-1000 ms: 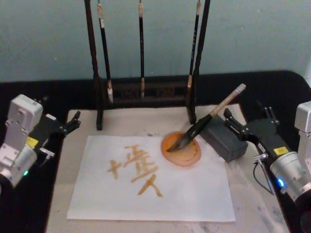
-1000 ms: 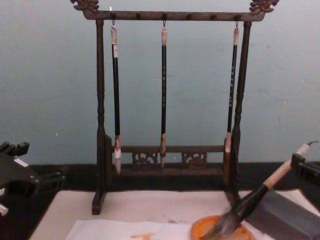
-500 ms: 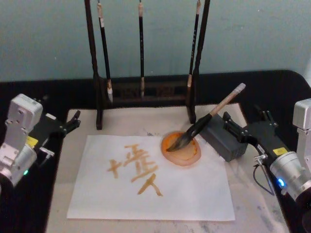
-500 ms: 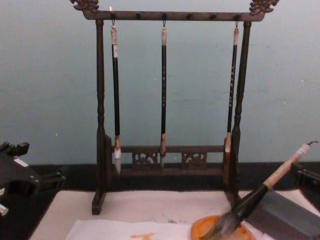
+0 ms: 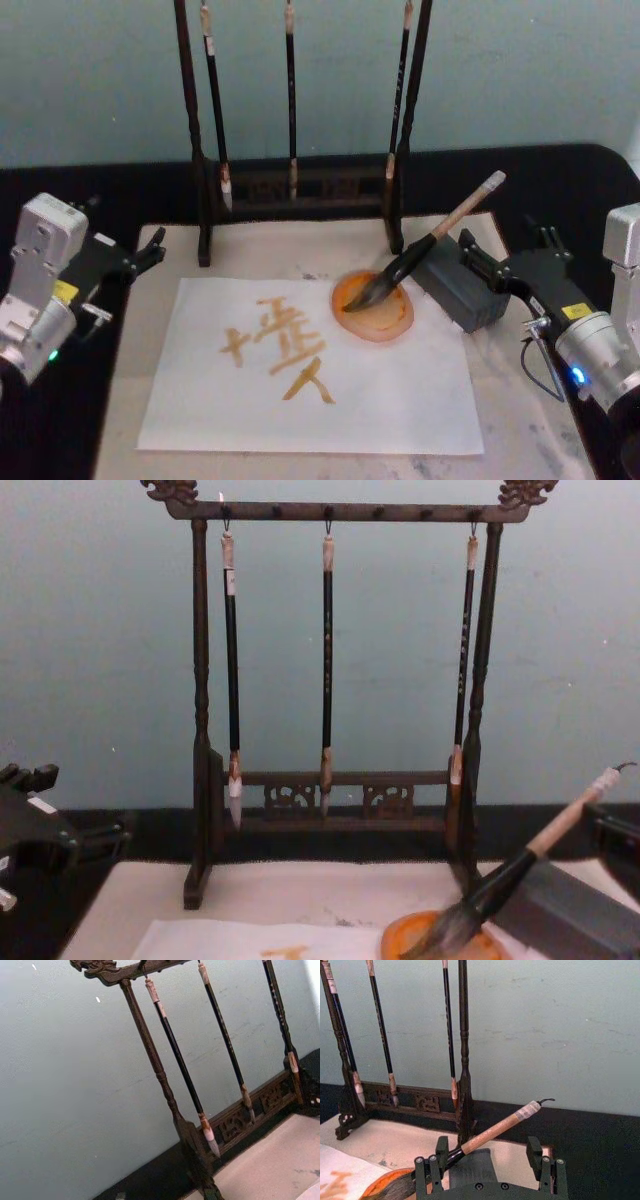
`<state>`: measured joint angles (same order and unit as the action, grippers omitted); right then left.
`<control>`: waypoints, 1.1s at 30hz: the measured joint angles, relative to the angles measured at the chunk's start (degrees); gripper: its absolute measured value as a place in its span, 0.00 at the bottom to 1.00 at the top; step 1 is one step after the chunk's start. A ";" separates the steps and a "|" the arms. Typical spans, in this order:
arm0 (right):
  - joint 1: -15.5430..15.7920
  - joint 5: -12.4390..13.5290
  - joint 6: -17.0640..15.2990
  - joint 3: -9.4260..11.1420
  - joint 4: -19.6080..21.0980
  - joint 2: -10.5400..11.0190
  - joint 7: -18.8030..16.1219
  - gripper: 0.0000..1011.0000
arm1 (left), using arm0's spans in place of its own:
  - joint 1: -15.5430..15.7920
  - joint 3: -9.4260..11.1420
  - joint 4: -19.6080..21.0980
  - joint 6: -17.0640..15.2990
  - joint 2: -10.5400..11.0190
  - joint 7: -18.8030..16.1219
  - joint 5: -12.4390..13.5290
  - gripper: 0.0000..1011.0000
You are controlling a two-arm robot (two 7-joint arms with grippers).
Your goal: Pick up the brush from the inkstone, write on the paper, then place the brush back to its original position.
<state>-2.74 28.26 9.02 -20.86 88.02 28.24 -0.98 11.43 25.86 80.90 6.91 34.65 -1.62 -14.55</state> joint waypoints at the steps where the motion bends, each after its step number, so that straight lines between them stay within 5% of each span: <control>1: 0.00 0.00 0.01 0.00 -0.01 0.00 0.00 0.99 | 0.00 0.00 0.00 0.00 0.00 0.00 0.00 1.00; 33: 0.00 -0.08 0.22 0.00 -0.02 0.00 0.08 0.99 | 0.00 0.00 0.00 0.00 0.00 0.00 0.00 1.00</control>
<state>-2.74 28.19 9.24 -20.86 88.00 28.24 -0.90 11.43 25.86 80.90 6.91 34.65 -1.62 -14.55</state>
